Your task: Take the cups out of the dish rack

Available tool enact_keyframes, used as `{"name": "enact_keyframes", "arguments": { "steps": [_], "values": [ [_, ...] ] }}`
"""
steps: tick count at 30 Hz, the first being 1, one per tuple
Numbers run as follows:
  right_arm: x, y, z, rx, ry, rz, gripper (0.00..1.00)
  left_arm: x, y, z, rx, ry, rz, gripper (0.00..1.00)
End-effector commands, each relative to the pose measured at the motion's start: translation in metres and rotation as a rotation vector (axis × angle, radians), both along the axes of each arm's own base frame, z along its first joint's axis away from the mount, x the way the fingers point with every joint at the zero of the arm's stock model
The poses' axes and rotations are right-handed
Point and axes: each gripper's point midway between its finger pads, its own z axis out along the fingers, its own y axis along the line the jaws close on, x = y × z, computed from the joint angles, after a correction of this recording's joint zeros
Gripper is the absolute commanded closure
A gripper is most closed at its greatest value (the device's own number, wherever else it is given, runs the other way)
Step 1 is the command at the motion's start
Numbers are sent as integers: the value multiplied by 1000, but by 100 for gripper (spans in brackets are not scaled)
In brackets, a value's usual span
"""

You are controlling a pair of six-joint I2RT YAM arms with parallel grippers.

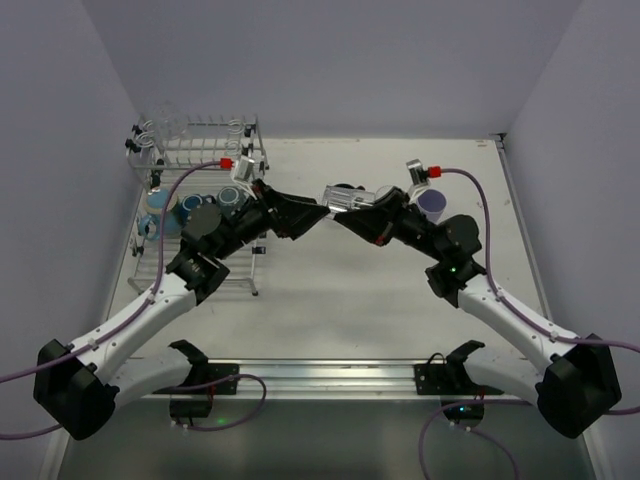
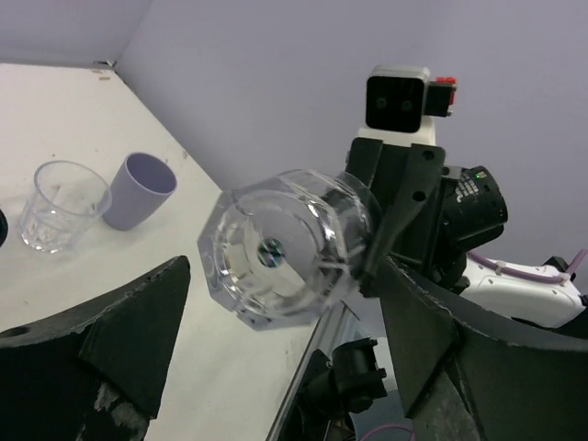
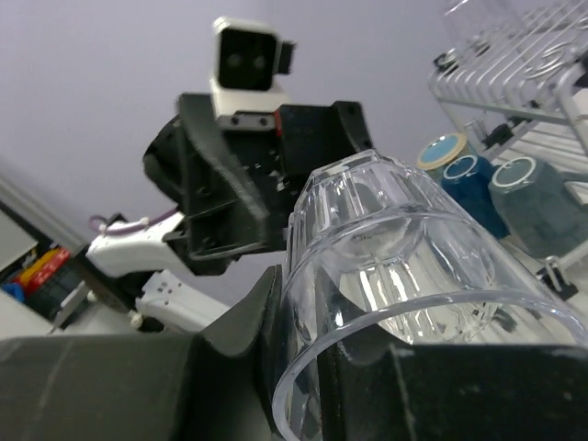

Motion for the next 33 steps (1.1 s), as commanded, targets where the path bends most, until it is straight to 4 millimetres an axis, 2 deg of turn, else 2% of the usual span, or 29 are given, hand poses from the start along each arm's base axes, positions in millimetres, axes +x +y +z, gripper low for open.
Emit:
{"name": "enact_keyframes", "arguments": {
  "steps": [1,2,3,4,5,6,7,9,10,12,13,15,16,17,19,23,28,29,32,33],
  "values": [
    [17,-14,3,23,-4,-139,98,-8,14,22,4,-122,63,12],
    [18,-16,0,8,-3,-152,100,-5,18,21,20,-123,93,7],
    [16,-17,1,-2,-7,-159,100,-7,23,28,27,-143,111,3],
    [20,-17,-11,-60,15,-176,100,-4,26,17,92,-132,134,0],
    [20,-18,-14,-88,11,-188,100,0,31,15,122,-130,171,0],
    [20,-20,-13,-113,5,-199,100,-3,38,25,137,-152,196,0],
    [20,-24,-30,-186,56,-214,100,-1,44,11,218,-140,219,0],
    [30,-34,-41,-303,42,-296,100,-2,60,10,280,-154,283,0],
    [30,-42,-67,-415,81,-317,100,-1,70,-6,373,-138,313,0],
    [39,-59,-88,-526,136,-411,100,-7,84,-12,433,-152,345,0],
    [37,-70,-111,-616,186,-429,100,-8,93,-30,509,-140,356,0],
    [43,-91,-135,-694,249,-507,100,-17,103,-39,552,-179,360,0],
    [41,-102,-151,-744,302,-523,100,-20,106,-59,585,-164,352,0],
    [47,-117,-161,-768,353,-570,100,-24,108,-63,592,-173,348,0],
    [47,-138,-182,-817,433,-614,100,-33,112,-67,602,-205,330,0],
    [66,-188,-200,-905,545,-785,100,-48,114,-68,611,-250,286,0],
    [86,-227,-212,-984,656,-898,100,-63,109,-61,543,-281,241,0],
    [91,-241,-213,-971,689,-935,100,-65,109,-59,540,-294,234,0],
    [102,-256,-215,-938,753,-952,100,-67,117,-54,534,-325,267,0],
    [108,-254,-205,-922,732,-953,100,-68,119,-53,530,-331,276,0]
  ]
}}
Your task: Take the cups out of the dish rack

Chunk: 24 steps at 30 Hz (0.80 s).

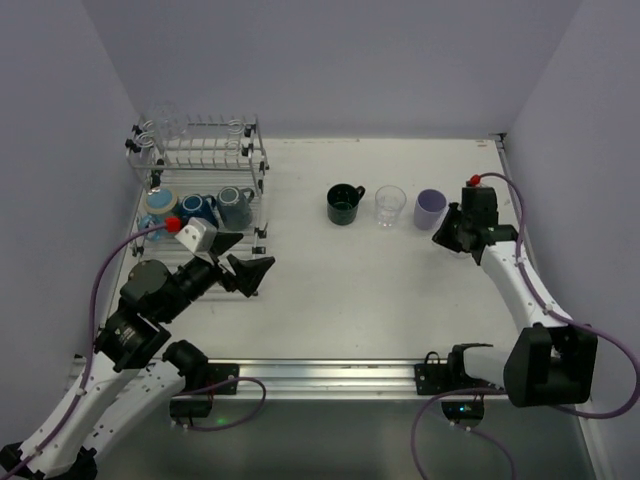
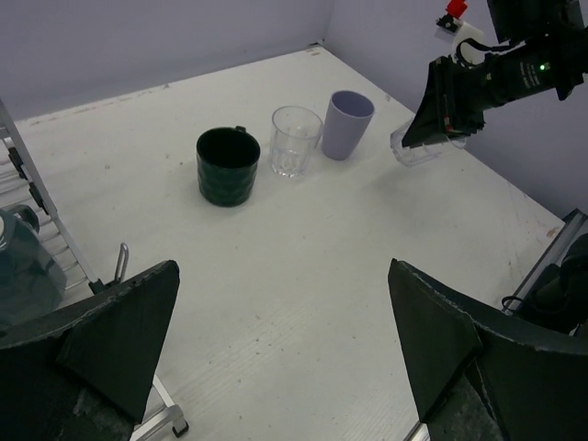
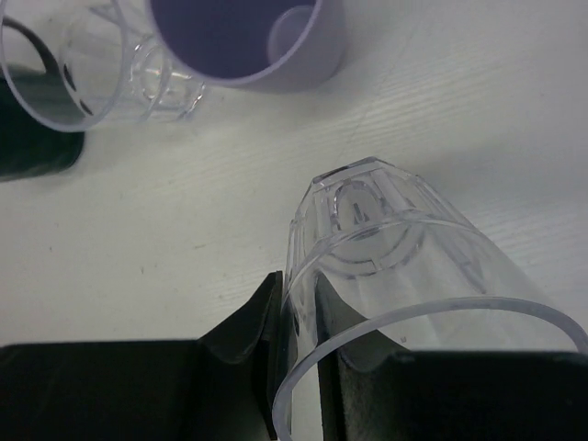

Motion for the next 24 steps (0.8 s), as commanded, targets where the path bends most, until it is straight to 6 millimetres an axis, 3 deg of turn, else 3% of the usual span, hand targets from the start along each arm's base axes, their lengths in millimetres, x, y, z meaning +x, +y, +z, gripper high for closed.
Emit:
{"name": "enact_keyframes", "arguments": {
  "steps": [1,3,5,6,8,9,11,12,14,15,21,24],
  "values": [
    [23,-6,40,20,-83,-5,100,-6,1,-2,17,-38,-23,0],
    [29,8,67,44,-139,35,100,-9,-1,0,16,-42,-46,0],
    [31,17,81,19,-138,65,100,-9,1,0,15,-43,-33,0],
    [41,18,108,4,-176,69,100,-9,3,2,12,-50,-24,0],
    [44,27,101,-40,-87,119,100,-6,9,2,14,-48,20,0],
    [55,25,121,-78,-121,108,100,-5,12,2,15,-49,34,0],
    [61,32,107,-134,-34,144,100,-2,17,1,20,-42,72,0],
    [70,36,122,-148,-57,152,100,-1,18,0,23,-39,81,0],
    [73,43,117,-180,-8,191,100,1,21,-1,27,-29,101,0],
    [85,49,118,-186,2,202,100,2,22,0,26,-28,107,0],
    [116,83,109,-267,55,272,100,3,22,0,24,-30,114,0],
    [122,97,111,-302,65,304,100,5,21,-1,30,-25,115,0]
  ]
}}
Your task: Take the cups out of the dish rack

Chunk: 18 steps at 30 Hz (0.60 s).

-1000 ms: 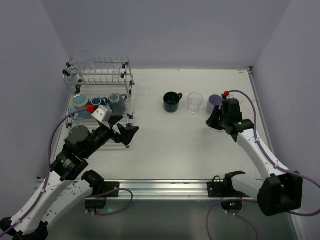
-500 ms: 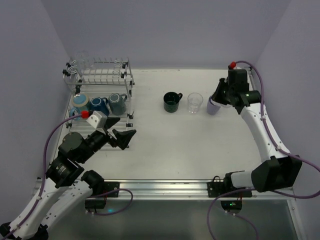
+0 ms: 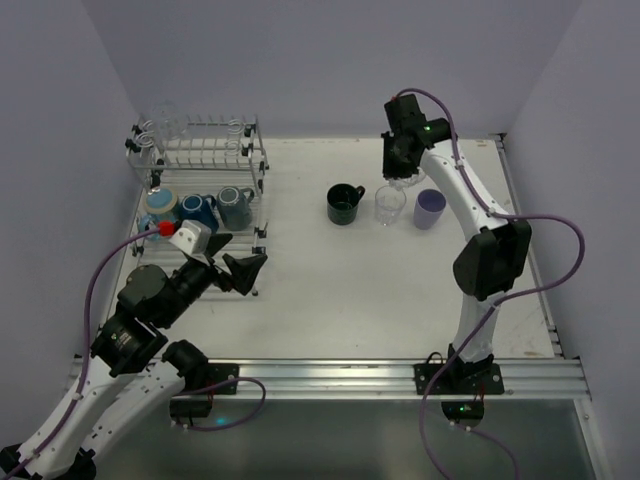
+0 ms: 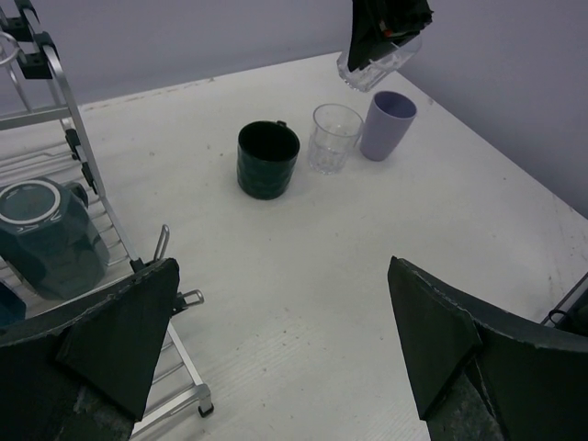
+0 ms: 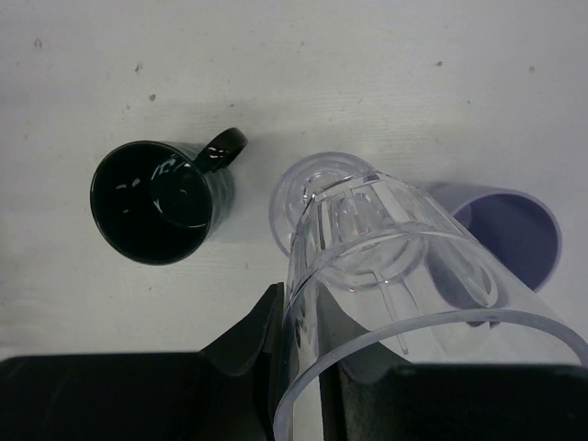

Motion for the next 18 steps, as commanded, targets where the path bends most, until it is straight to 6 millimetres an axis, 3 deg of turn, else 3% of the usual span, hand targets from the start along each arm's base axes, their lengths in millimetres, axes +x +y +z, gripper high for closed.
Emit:
{"name": "enact_keyframes", "arguments": {
  "steps": [1,5,14,18],
  "values": [
    [-6,8,12,-86,25,70,100,2,1,1,14,-3,10,0],
    [0,12,2,-88,41,78,100,3,2,1,16,-3,19,0],
    [-7,24,-43,-81,123,117,100,4,1,-1,19,3,20,0],
    [-3,27,-52,-76,130,124,100,6,1,-3,24,9,22,0]
  ]
}}
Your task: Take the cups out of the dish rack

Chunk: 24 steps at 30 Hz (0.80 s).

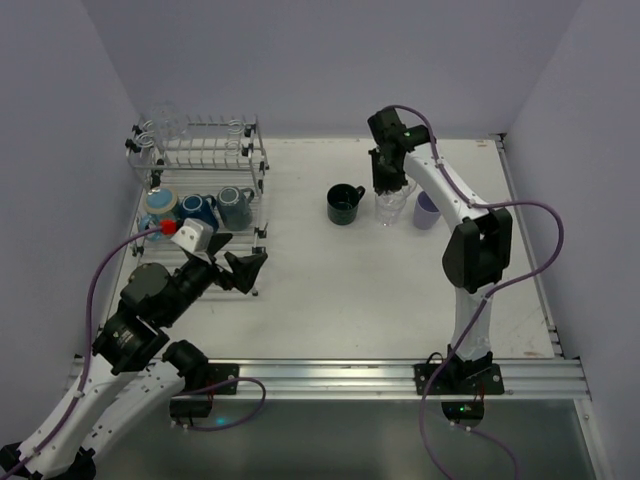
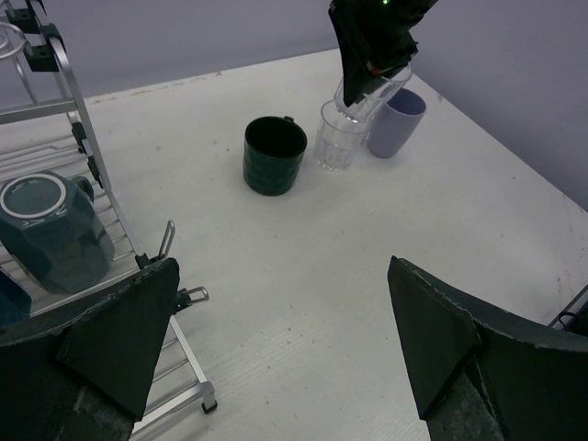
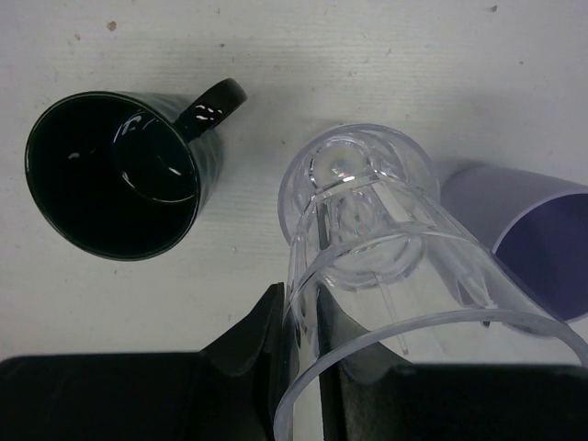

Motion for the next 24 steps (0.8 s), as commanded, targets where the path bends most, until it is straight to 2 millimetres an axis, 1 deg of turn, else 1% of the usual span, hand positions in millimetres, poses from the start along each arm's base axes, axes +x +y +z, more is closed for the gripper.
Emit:
{"name": "enact_keyframes", "arguments": {
  "steps": [1,7,8,13,15,17,18,20,21,24],
  "values": [
    [2,9,-2,12,1,60,100,2,0,0,15,-2,6,0],
    [3,10,-14,8,17,62,100,4,1,-1,18,1,14,0],
    [2,10,-19,10,30,66,100,4,0,-1,18,1,14,0],
    [6,11,-27,-1,32,72,97,6,-1,-4,23,9,14,0],
    [9,11,-26,-4,27,76,94,6,-1,-4,25,11,17,0],
    [12,11,-25,-12,22,73,89,8,0,-5,28,13,23,0],
    [13,10,-24,-15,21,77,81,9,1,-6,29,16,28,0],
    [14,11,-21,-14,9,80,73,11,2,-7,31,20,34,0],
    [16,11,-19,-12,-3,84,66,11,2,-8,32,21,35,0],
    [21,13,-6,3,-41,84,57,14,1,-11,38,34,38,0]
  ]
}}
